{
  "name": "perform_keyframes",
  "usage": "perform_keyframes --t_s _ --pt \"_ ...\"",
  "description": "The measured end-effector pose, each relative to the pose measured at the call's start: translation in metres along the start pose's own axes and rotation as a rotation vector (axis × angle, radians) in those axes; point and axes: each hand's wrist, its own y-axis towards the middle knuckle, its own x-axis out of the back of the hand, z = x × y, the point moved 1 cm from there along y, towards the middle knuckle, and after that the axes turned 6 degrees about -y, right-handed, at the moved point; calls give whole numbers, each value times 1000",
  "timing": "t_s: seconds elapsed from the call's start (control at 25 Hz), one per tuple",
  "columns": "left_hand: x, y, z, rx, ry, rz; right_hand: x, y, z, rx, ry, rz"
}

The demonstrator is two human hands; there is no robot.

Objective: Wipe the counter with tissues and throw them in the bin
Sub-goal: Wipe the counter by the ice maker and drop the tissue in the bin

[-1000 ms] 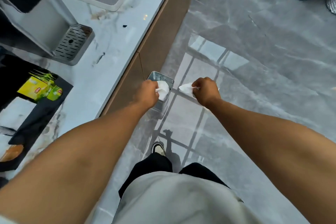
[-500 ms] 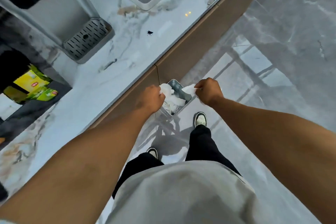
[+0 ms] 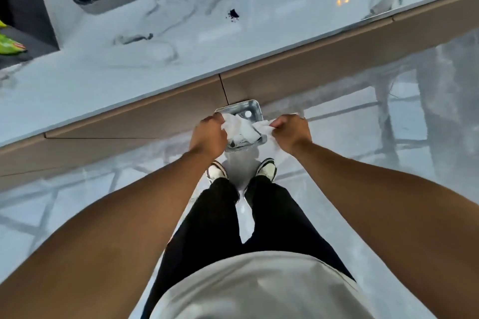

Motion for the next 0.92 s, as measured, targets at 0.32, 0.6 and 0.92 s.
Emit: perform_keyframes --t_s 0.32,0.6,0.92 --pt "-78 66 30 284 -201 -3 -70 84 -16 -31 116 -4" --pt "-158 118 75 408 -209 8 -153 160 -23 -77 71 -42" --pt "-223 162 110 508 -242 -92 -215 213 -25 -9 -107 -125"
